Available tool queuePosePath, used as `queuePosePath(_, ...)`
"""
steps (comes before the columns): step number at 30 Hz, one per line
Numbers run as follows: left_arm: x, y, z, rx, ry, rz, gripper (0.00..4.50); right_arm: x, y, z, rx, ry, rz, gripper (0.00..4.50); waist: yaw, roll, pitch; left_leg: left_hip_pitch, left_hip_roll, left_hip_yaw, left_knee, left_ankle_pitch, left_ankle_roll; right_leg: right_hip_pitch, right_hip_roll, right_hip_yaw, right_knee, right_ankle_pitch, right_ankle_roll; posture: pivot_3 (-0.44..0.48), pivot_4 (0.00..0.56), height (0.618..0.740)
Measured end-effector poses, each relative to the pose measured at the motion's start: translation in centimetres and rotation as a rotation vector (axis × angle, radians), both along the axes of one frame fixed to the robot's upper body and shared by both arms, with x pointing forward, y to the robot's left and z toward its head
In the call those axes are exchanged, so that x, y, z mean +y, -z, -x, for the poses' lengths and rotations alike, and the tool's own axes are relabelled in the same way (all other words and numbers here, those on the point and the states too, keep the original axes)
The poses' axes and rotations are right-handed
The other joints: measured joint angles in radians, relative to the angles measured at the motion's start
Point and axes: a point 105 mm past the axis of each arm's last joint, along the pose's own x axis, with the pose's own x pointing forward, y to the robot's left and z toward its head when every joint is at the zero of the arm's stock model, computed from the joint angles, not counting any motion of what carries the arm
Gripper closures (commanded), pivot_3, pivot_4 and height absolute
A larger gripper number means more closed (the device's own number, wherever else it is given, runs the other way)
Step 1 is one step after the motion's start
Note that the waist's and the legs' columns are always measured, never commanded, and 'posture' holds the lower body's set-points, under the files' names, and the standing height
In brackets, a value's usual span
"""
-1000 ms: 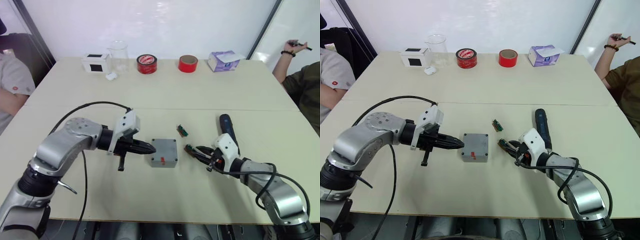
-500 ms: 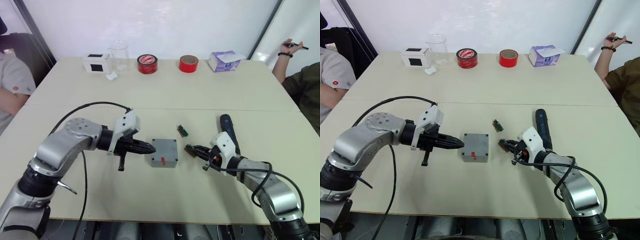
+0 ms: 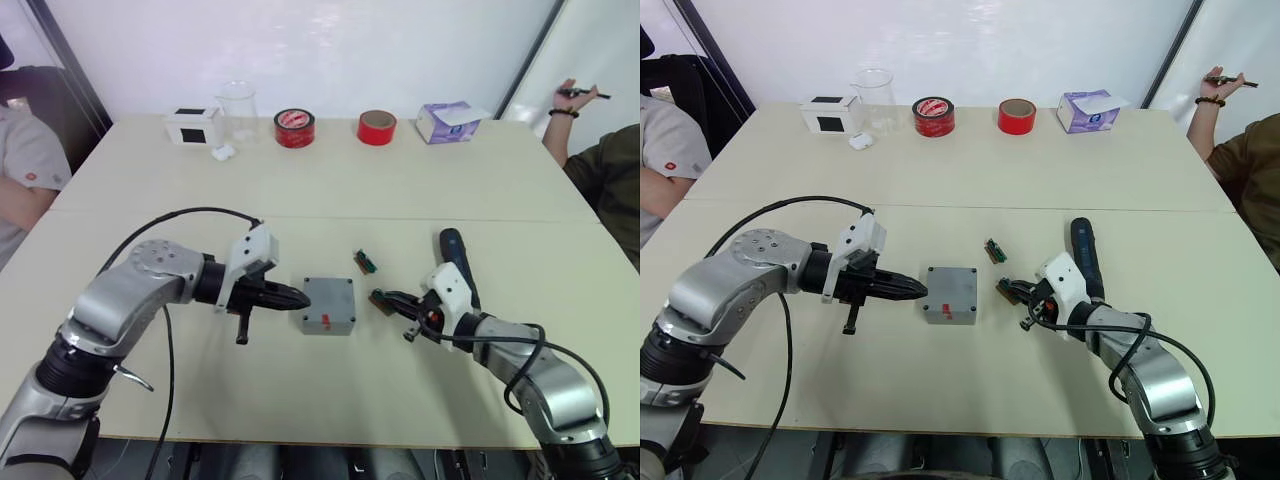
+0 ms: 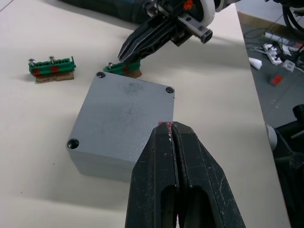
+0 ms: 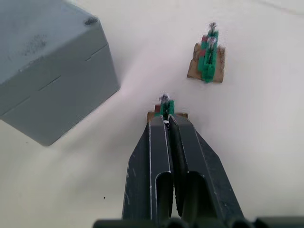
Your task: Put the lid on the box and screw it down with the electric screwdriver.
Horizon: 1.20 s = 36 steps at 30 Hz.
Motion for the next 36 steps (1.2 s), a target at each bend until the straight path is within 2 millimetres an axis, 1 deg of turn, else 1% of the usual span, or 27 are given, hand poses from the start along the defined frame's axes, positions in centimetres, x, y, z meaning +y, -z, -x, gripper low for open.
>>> queuePosePath(1,0.1,0.0,-0.2,0.003,-0.011,0.005,4.5,-0.2,-0.5,-0.2,-0.008,0.021,-0.011,4.43,0.0,0.0,0.0,0.0,0.0,0.0,0.0,0.0,0.0,0.0,0.0,0.0,0.0,0.0,0.0,0.0,0.15,0.74)
queuePosePath(4,0.6,0.0,-0.7,0.01,-0.048,0.012,4.5,-0.9,-3.0,-0.6,-0.083,0.066,-0.028,4.43,0.0,0.0,0.0,0.0,0.0,0.0,0.0,0.0,0.0,0.0,0.0,0.0,0.0,0.0,0.0,0.0,0.15,0.74)
queuePosePath(6,0.8,-0.1,-0.9,0.008,-0.06,0.017,4.5,-0.8,-4.4,-0.6,-0.121,0.067,-0.042,4.43,0.0,0.0,0.0,0.0,0.0,0.0,0.0,0.0,0.0,0.0,0.0,0.0,0.0,0.0,0.0,0.0,0.15,0.74)
queuePosePath(8,1.3,-0.2,-1.3,0.011,-0.084,0.025,4.5,-0.1,-5.2,-0.4,-0.136,0.041,-0.06,4.43,-0.001,0.0,0.0,0.0,0.0,0.0,0.0,0.0,0.0,0.0,0.0,0.0,0.0,0.0,0.0,0.0,0.15,0.74)
queuePosePath(10,1.5,-0.2,-1.5,0.011,-0.096,0.027,4.5,0.5,-5.6,-0.2,-0.137,0.018,-0.068,4.43,-0.001,0.0,0.0,0.0,0.0,0.0,0.0,0.0,0.0,0.0,0.0,0.0,0.0,0.0,0.0,0.0,0.15,0.74)
queuePosePath(13,1.8,-0.3,-1.6,0.01,-0.107,0.024,4.5,2.6,-6.1,0.2,-0.139,-0.071,-0.086,4.43,-0.002,0.0,0.0,0.0,0.0,0.0,0.0,0.0,0.0,0.0,0.0,0.0,0.0,0.0,0.0,0.0,0.15,0.74)
queuePosePath(17,2.2,-0.2,-1.7,0.004,-0.119,0.007,4.5,5.3,-5.9,0.4,-0.135,-0.169,-0.101,4.43,-0.002,0.0,0.0,0.0,0.0,0.0,0.0,0.0,0.0,0.0,0.0,0.0,0.0,0.0,0.0,0.0,0.15,0.74)
queuePosePath(19,2.3,0.0,-1.7,0.006,-0.13,0.0,4.5,5.8,-5.6,0.4,-0.132,-0.194,-0.096,4.43,0.0,0.0,0.0,0.0,0.0,0.0,0.0,0.0,0.0,0.0,0.0,0.0,0.0,0.0,0.0,0.0,0.15,0.74)
queuePosePath(25,2.8,0.5,-1.6,0.017,-0.155,-0.012,4.5,6.3,-4.7,0.5,-0.123,-0.235,-0.074,4.43,-0.001,0.0,0.0,0.0,0.0,0.0,0.0,0.0,0.0,0.0,-0.001,0.0,0.0,0.0,0.0,0.0,0.15,0.74)
queuePosePath(36,2.4,0.2,-1.4,-0.005,-0.159,-0.005,4.5,5.7,-3.7,-0.1,-0.126,-0.208,-0.036,4.43,-0.001,0.0,0.0,0.0,0.0,0.0,0.0,0.0,0.0,0.0,-0.001,0.0,0.0,0.0,0.0,0.0,0.15,0.74)
